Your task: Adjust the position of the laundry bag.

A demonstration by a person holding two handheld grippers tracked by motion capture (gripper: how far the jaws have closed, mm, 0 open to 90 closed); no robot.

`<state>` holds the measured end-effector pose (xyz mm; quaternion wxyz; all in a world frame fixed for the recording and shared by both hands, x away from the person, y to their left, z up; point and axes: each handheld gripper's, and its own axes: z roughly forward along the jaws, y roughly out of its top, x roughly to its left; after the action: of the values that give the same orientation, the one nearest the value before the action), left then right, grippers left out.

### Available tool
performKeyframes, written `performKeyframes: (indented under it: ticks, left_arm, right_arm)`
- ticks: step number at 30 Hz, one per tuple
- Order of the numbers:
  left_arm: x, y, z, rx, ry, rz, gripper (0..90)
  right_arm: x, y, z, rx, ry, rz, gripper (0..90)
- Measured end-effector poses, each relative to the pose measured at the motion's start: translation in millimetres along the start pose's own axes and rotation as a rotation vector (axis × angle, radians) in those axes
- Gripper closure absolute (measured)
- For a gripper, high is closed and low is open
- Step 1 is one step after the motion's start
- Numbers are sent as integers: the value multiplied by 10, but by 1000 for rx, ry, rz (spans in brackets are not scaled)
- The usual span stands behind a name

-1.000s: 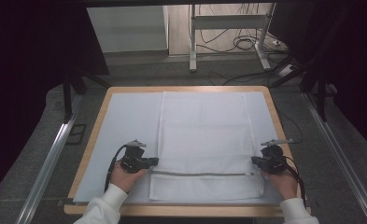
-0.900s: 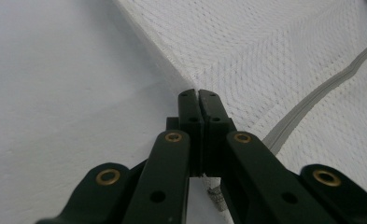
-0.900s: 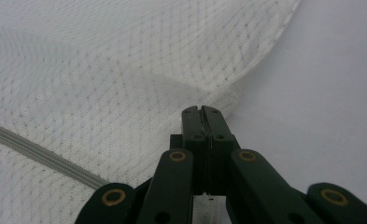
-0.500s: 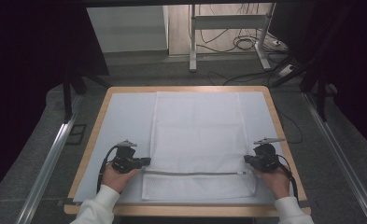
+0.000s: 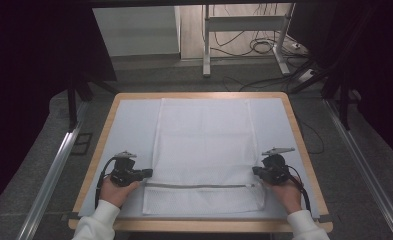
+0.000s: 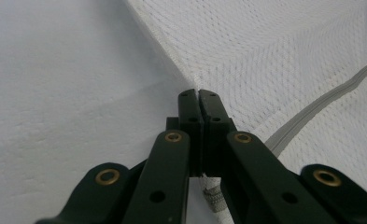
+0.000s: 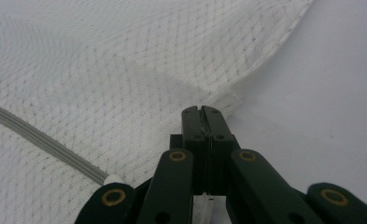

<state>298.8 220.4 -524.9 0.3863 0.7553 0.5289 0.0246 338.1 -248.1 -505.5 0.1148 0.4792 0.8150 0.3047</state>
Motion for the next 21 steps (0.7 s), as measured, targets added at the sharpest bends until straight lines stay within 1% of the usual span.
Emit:
performKeyframes:
  ticks: [5, 9, 13, 21]
  left_arm:
    - [27, 2, -13, 1, 2, -3, 896]
    - [56, -4, -36, -4, 6, -10, 896]
    - [94, -32, -73, -8, 9, -21, 895]
    - [158, -73, -126, -11, 18, -29, 895]
  right_arm:
    - [18, 1, 10, 1, 3, 0, 881]
    - [43, 1, 30, 4, 14, -2, 881]
    - [68, 3, 38, 0, 22, -5, 881]
    - [125, 10, 73, 1, 42, -15, 881]
